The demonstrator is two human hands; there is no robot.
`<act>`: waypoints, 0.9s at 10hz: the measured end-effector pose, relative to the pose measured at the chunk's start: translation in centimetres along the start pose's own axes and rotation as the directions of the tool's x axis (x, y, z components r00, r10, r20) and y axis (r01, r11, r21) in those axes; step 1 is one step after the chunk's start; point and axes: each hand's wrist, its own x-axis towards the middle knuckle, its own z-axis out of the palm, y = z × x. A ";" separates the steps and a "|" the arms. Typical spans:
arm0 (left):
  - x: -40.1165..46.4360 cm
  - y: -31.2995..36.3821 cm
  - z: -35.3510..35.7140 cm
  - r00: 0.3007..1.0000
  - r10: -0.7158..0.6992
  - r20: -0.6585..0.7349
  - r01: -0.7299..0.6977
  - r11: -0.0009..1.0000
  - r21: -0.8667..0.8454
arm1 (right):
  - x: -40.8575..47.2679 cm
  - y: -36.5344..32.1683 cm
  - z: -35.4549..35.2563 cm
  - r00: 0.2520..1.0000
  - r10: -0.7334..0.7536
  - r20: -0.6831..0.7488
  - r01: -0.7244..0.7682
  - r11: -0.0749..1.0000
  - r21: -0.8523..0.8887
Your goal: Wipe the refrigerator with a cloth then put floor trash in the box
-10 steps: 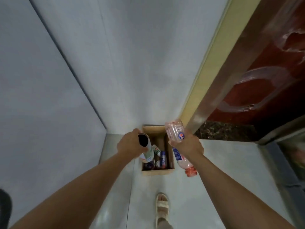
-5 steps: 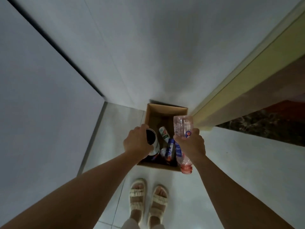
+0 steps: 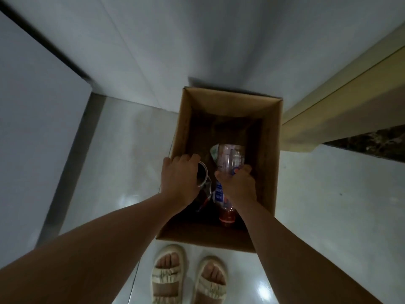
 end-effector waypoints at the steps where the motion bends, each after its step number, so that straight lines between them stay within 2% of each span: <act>1: 0.5 -0.4 1.9 0.998 0.058 -0.026 -0.053 0.984 0.168 | 1.9 1.5 1.7 0.999 0.037 0.009 -0.037 0.999 0.000; 3: 0.6 -0.4 3.0 0.996 0.086 -0.033 -0.070 0.944 0.323 | 3.1 2.9 3.4 0.998 0.045 0.037 -0.046 0.999 0.018; 4: 0.3 -0.2 2.7 0.996 0.091 -0.022 -0.080 0.949 0.306 | 2.7 2.4 3.2 0.995 0.082 0.053 -0.082 0.997 0.011; 6: -1.3 1.0 -0.6 0.996 0.085 -0.002 -0.083 0.978 0.190 | -0.6 0.8 0.4 0.998 0.054 0.036 -0.051 0.995 -0.084; 9: -6.9 2.8 -10.4 0.995 0.066 0.073 -0.064 0.998 -0.027 | -9.8 -3.1 -6.0 0.999 -0.044 -0.007 0.043 0.988 -0.148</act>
